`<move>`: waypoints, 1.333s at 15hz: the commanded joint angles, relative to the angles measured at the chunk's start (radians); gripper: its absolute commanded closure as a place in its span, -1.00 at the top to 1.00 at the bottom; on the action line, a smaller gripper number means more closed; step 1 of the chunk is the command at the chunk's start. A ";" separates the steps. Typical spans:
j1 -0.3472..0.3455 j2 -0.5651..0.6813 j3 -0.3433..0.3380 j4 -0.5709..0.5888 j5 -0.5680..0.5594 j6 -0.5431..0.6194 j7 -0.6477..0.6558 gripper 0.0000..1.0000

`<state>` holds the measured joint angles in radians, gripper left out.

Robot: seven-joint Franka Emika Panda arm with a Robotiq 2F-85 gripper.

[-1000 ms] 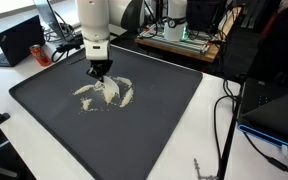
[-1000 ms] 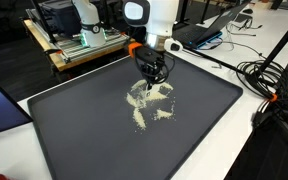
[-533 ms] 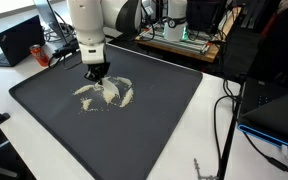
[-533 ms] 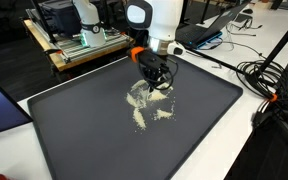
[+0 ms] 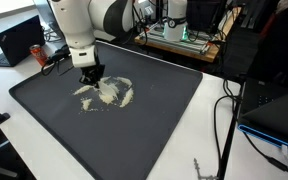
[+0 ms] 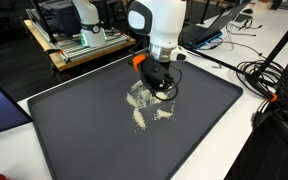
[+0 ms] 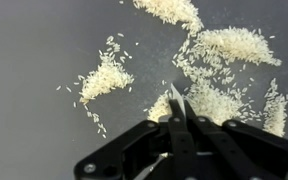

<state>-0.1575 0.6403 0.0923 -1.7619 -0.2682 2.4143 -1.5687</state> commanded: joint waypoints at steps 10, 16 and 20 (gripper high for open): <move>-0.004 0.097 -0.010 0.153 0.102 -0.066 -0.058 -0.98; -0.008 0.113 -0.012 0.184 0.121 -0.065 0.000 -0.98; -0.013 0.123 -0.013 0.204 0.144 -0.057 0.061 -0.98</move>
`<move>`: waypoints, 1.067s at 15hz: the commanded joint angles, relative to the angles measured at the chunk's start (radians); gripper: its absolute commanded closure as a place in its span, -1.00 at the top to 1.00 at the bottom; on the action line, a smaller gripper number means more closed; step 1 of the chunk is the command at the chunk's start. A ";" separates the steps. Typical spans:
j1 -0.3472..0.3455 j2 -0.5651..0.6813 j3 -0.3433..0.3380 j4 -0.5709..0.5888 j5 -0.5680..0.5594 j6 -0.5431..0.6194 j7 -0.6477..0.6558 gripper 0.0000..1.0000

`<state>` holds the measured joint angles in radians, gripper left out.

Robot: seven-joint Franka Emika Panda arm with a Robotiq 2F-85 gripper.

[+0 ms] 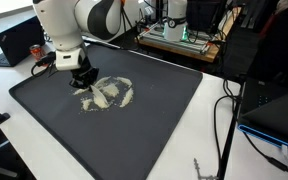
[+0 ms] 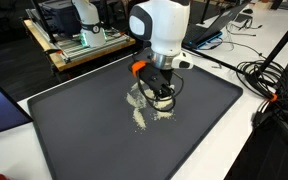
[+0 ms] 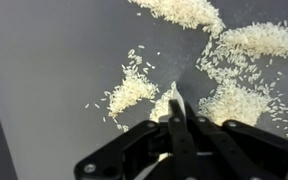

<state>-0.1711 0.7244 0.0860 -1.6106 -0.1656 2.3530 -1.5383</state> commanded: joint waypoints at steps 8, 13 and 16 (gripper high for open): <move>0.000 0.050 -0.025 0.077 0.052 0.014 0.208 -0.98; 0.011 0.020 -0.029 0.038 0.029 0.029 0.270 -0.98; 0.019 -0.029 -0.026 -0.023 0.017 0.049 0.273 -0.98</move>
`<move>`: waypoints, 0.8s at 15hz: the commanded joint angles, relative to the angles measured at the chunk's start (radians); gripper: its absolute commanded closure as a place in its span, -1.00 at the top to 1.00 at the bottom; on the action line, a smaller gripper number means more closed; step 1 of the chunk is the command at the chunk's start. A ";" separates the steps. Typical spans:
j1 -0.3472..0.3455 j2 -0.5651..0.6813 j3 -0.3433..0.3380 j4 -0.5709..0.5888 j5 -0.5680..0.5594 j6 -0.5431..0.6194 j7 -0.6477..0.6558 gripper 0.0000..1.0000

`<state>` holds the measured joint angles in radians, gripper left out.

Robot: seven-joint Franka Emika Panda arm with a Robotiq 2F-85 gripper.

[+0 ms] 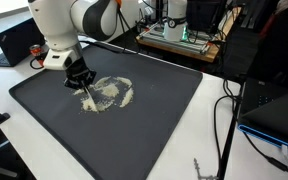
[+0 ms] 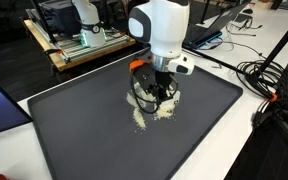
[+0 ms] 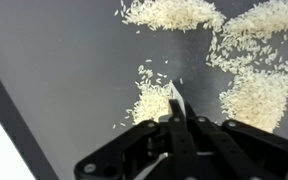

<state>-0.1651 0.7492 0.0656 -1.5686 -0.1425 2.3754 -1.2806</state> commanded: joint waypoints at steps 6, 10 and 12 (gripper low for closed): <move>0.032 -0.152 -0.008 -0.173 -0.013 0.050 0.025 -0.98; 0.089 -0.249 -0.027 -0.297 -0.077 0.176 0.078 -0.98; 0.127 -0.287 -0.038 -0.339 -0.118 0.197 0.130 -0.98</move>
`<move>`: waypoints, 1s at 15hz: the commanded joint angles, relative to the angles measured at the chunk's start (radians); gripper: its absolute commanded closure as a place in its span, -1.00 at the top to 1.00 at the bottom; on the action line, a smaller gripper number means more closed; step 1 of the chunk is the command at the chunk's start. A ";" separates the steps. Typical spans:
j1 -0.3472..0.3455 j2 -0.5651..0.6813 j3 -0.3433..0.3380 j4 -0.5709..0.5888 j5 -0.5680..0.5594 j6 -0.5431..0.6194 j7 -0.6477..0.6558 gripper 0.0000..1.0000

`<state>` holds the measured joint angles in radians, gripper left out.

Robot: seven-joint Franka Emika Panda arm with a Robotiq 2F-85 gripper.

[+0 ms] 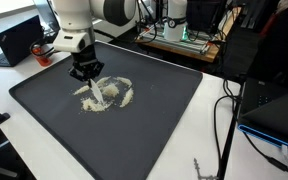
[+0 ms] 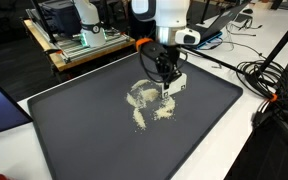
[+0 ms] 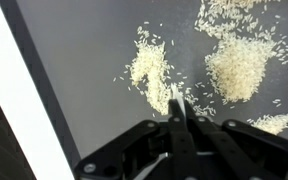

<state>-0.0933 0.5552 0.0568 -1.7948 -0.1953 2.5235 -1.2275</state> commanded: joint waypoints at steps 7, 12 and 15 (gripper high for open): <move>0.185 -0.183 -0.059 -0.196 -0.278 0.041 0.330 -0.98; 0.251 -0.186 -0.056 -0.201 -0.421 0.006 0.473 -0.98; 0.277 -0.175 -0.040 -0.189 -0.499 -0.030 0.541 -0.98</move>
<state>0.1548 0.3982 0.0163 -1.9692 -0.6139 2.5319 -0.7594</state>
